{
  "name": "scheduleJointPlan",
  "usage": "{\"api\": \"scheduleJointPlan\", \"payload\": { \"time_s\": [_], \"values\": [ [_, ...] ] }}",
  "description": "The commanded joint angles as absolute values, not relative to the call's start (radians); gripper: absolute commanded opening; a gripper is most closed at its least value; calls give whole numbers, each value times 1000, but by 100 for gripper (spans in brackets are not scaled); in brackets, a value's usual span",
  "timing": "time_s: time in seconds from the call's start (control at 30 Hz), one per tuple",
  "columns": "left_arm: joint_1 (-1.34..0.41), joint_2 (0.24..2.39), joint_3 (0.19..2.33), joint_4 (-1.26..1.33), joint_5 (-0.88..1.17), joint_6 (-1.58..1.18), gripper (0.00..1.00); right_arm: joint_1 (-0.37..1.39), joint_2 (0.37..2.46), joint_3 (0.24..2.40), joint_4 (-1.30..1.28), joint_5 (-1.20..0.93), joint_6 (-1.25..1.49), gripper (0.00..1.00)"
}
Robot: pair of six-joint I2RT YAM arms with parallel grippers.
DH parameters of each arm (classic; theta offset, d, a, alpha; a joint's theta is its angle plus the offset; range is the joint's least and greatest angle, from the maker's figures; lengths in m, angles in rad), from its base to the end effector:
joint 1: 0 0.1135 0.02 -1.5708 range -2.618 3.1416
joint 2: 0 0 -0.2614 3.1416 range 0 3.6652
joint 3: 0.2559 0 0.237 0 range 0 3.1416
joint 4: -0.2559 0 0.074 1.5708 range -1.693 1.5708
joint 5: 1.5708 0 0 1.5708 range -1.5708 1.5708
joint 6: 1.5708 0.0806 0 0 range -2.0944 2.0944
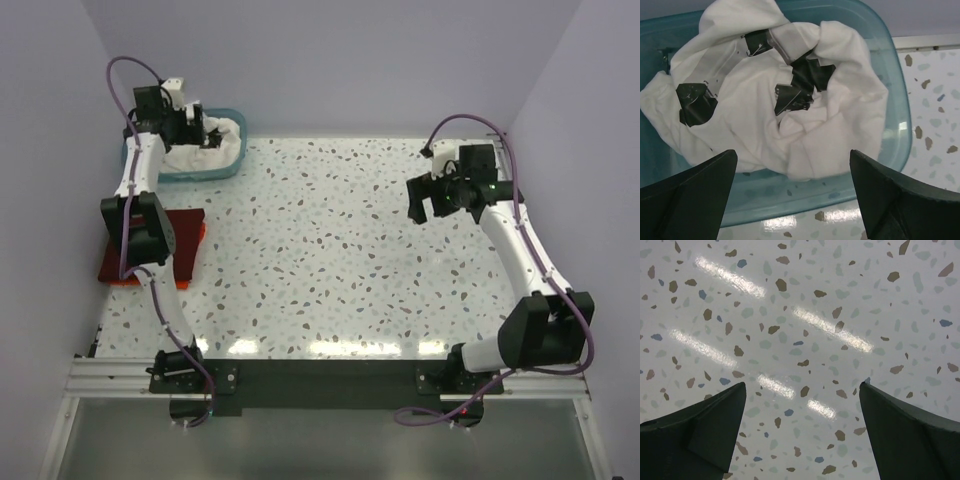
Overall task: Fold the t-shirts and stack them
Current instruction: Grab the tshirt from the pile
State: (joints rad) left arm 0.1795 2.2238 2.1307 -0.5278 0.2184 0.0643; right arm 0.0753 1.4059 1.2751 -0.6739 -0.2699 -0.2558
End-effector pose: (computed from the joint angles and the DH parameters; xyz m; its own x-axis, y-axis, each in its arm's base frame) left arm 0.5314 0.0787 0.2707 -0.5713 -0.0399 -0.8198 0.0359 0.9966 -0.0735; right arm 0.3149 0.0453 0.2916 -0.6302 -0.2921 -0.7194 -0.4303 0.9026 0.0105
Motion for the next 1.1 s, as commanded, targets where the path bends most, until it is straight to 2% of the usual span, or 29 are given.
{"api": "scheduleJointPlan", "payload": {
  "time_s": [0.0,0.43,0.47,0.53,0.57,0.63,0.67,0.73,0.77,0.83,0.87,1.07],
  "values": [
    [189,2295,2203,-422,112,84,100,72,1430,1319,-693,-236,-291,99],
    [186,2560,2272,-408,90,112,100,72,1560,1411,-710,-206,-328,99],
    [186,2568,2272,-410,101,109,98,72,1565,1419,-713,-204,-333,98],
    [187,2585,2275,-411,130,95,88,72,1568,1425,-719,-201,-336,99],
    [187,2586,2278,-413,141,94,74,72,1566,1427,-721,-201,-340,99],
    [186,2588,2290,-422,169,78,60,71,1566,1425,-727,-201,-344,99],
    [184,2582,2293,-425,182,74,46,72,1565,1424,-729,-202,-348,99],
    [184,2545,2290,-422,216,68,37,72,1555,1419,-732,-206,-353,99],
    [183,2528,2292,-420,225,64,27,71,1551,1411,-732,-209,-353,99],
    [183,2476,2304,-411,247,63,15,72,1536,1404,-732,-216,-353,99],
    [184,2456,2310,-404,255,58,2,72,1526,1393,-730,-219,-353,99],
    [173,2243,2309,-246,328,8,0,72,1470,1352,-719,-248,-339,99]
  ]
}}
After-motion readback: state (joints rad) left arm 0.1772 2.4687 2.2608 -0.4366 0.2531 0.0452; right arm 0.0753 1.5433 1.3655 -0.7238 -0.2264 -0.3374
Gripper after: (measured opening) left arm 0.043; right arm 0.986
